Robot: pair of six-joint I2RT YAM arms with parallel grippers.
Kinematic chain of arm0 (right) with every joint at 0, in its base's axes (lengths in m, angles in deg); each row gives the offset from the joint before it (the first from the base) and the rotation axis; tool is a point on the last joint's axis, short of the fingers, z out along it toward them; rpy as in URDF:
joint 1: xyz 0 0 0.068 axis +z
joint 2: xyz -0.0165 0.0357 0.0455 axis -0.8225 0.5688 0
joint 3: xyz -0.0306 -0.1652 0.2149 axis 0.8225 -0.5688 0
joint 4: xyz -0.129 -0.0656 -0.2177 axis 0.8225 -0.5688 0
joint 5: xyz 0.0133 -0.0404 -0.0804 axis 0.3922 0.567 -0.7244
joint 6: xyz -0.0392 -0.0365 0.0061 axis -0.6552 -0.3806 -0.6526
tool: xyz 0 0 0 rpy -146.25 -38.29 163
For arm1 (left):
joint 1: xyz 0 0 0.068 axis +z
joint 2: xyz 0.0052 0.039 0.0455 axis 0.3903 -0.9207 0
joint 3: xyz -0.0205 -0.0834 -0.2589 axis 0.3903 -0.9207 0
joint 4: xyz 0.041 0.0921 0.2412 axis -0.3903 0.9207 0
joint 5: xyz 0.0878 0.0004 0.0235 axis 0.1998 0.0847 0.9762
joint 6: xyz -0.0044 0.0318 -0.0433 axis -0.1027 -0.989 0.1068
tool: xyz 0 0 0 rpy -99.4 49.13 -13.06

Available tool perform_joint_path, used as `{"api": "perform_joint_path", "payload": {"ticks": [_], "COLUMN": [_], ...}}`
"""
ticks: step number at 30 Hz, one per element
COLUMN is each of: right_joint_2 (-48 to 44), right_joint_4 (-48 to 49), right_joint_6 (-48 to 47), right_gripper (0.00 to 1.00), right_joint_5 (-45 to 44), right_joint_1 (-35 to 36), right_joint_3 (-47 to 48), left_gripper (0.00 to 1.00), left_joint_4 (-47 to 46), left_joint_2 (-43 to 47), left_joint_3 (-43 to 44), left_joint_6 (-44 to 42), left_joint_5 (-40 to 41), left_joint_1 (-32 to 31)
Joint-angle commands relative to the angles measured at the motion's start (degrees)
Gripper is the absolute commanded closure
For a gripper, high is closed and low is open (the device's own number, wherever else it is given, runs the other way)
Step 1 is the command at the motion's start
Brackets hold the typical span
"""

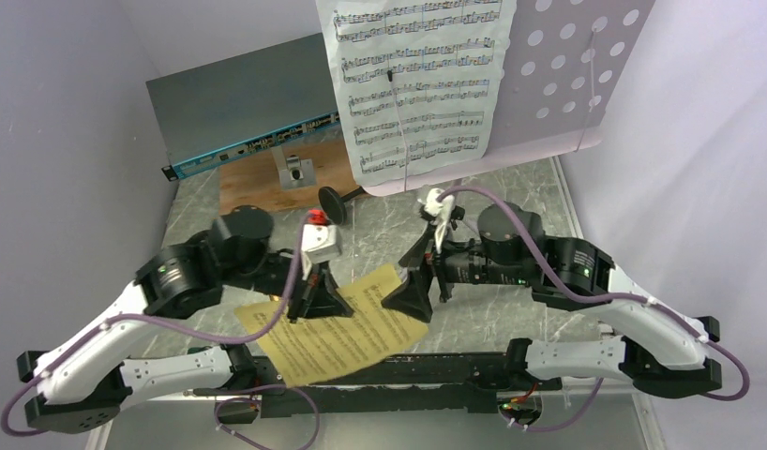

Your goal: Set up the instrument practice props

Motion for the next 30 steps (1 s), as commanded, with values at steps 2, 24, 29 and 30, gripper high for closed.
{"api": "perform_joint_path", "payload": {"ticks": [2, 24, 29, 30], "right_joint_2": [-6.7, -5.0, -3.9, -4.2], "right_joint_4": [18.0, 59.0, 59.4, 57.9], "right_joint_6": [6.0, 11.7, 11.5, 10.7], "right_gripper": [0.0, 0.09, 0.49, 0.59], "right_joint_5": [-15.9, 1.4, 0.4, -1.6], "right_joint_1": [0.0, -0.1, -0.1, -0.1], "right_joint_3": [-8.1, -11.8, -7.0, -6.2], "left_gripper": [1.0, 1.0, 1.0, 1.0], "left_joint_4": [-7.1, -56.3, -58.2, -58.6], "left_joint_2": [8.4, 11.0, 9.3, 9.4], "left_joint_3": [4.6, 3.1, 3.6, 3.4], "left_joint_6": [2.9, 16.1, 17.1, 17.3], "left_joint_5": [10.3, 25.6, 27.5, 28.1], "left_joint_1": [-0.1, -0.2, -0.1, -0.1]}}
